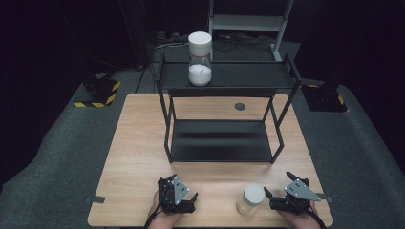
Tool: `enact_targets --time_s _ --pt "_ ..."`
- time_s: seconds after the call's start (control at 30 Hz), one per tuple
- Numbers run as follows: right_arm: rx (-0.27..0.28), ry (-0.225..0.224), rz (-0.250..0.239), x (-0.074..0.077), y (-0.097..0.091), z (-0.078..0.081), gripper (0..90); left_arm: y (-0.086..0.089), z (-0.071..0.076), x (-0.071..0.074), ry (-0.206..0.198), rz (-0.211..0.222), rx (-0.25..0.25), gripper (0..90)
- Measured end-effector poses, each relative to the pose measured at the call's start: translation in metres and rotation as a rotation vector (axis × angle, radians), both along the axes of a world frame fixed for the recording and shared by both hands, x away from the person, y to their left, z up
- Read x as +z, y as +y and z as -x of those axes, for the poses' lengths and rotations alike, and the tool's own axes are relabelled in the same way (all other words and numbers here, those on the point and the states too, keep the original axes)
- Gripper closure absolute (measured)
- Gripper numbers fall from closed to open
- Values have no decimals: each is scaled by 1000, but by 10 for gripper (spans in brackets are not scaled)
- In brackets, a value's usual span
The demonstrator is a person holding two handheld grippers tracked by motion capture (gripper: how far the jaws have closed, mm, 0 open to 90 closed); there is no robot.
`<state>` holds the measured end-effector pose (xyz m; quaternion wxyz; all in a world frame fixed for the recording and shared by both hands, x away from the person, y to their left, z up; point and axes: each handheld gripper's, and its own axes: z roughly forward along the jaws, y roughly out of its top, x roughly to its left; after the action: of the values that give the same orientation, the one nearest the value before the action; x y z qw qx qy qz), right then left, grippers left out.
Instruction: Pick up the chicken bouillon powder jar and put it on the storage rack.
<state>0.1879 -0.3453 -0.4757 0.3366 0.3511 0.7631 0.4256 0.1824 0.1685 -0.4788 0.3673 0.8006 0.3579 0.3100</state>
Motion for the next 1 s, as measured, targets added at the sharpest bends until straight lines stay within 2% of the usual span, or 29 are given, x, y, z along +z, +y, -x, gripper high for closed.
enact_targets --time_s 0.13,0.27,0.57,1.0 --pt "-5 -7 -34 5 -5 4 1 -1 0 0 -1 -7 -4 14" --pt "-8 -10 -44 14 -7 6 1 1 -1 0 4 -1 -6 14" --pt "1 -62 -104 29 -11 19 0 8 -3 0 15 50 3 14" --pt "51 -102 -186 43 -15 30 0 8 -2 0 12 44 -2 14"
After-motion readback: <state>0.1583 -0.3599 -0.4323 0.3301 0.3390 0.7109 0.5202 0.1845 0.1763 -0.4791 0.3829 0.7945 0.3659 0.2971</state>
